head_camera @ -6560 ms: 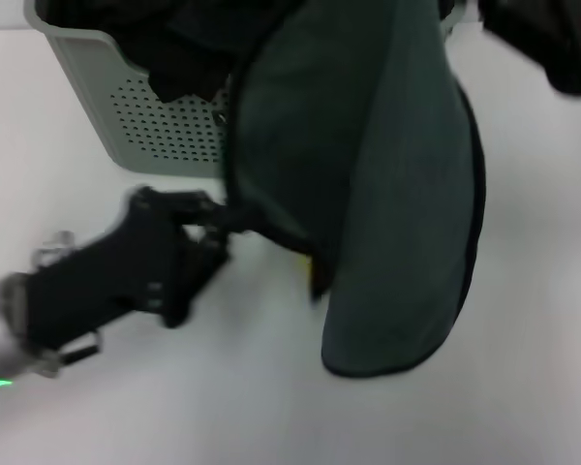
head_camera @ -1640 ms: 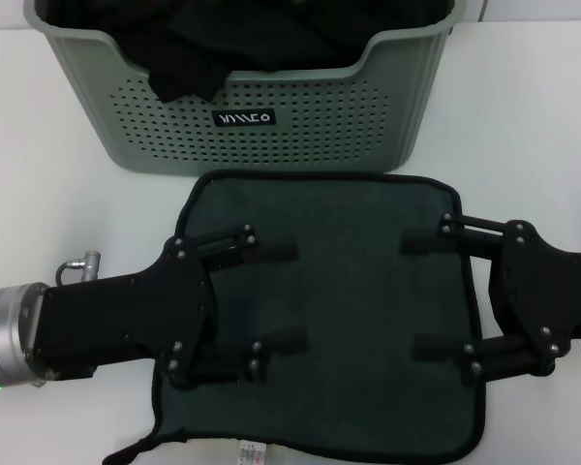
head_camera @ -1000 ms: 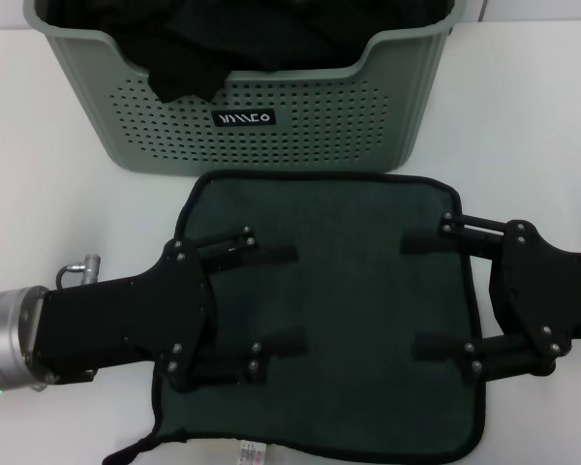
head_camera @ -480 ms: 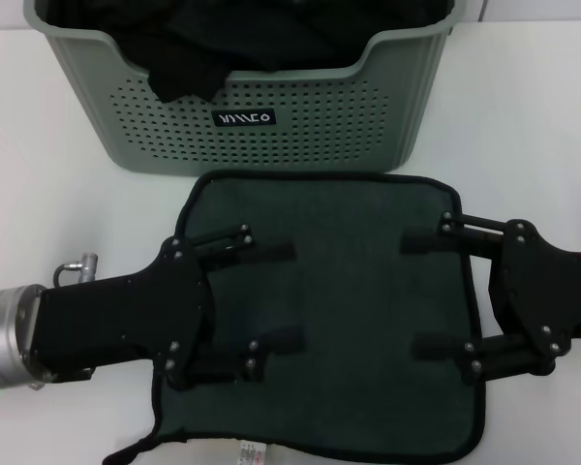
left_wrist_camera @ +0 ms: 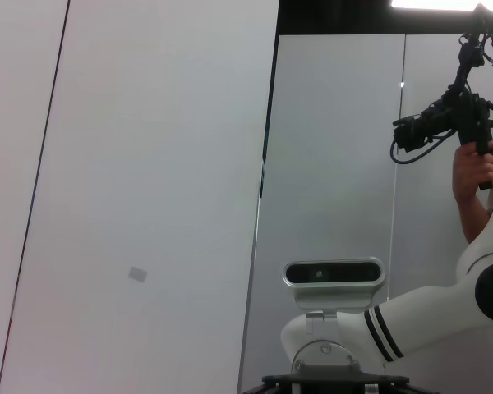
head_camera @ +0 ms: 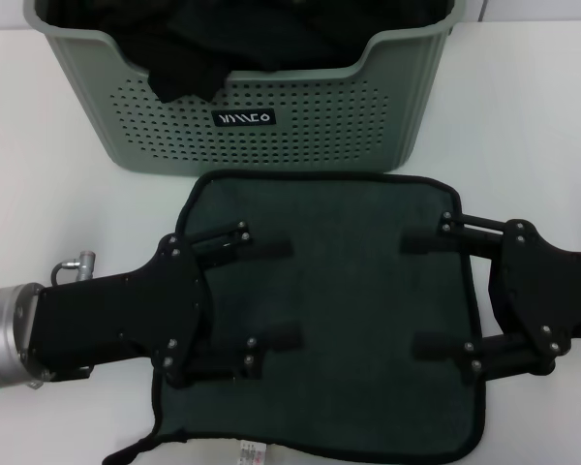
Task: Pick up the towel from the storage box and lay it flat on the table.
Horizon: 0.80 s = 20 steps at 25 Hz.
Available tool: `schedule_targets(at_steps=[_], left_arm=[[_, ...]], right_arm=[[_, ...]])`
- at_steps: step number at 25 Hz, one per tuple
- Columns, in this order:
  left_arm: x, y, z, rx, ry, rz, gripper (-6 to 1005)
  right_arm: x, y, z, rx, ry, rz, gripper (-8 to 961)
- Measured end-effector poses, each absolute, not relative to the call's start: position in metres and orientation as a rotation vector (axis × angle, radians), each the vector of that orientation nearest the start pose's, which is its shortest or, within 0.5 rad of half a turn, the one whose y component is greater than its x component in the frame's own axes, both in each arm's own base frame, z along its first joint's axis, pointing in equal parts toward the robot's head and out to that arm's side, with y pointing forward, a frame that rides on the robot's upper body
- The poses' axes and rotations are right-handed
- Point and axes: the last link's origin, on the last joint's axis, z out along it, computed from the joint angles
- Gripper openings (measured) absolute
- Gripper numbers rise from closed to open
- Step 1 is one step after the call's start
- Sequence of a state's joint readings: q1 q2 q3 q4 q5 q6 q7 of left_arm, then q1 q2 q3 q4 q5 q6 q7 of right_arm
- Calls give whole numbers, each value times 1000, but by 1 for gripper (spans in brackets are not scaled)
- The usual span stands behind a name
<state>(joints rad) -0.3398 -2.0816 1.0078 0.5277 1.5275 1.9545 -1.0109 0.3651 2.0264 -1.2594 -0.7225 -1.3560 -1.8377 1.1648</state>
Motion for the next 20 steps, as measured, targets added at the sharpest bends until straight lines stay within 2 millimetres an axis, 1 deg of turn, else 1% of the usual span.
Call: schedule_targets(at_steps=[20], left_arm=[[-240,235,-8,-2752,-201,-1408,766]], right_arm=[[209,262,1,-2898,109,1308,888]])
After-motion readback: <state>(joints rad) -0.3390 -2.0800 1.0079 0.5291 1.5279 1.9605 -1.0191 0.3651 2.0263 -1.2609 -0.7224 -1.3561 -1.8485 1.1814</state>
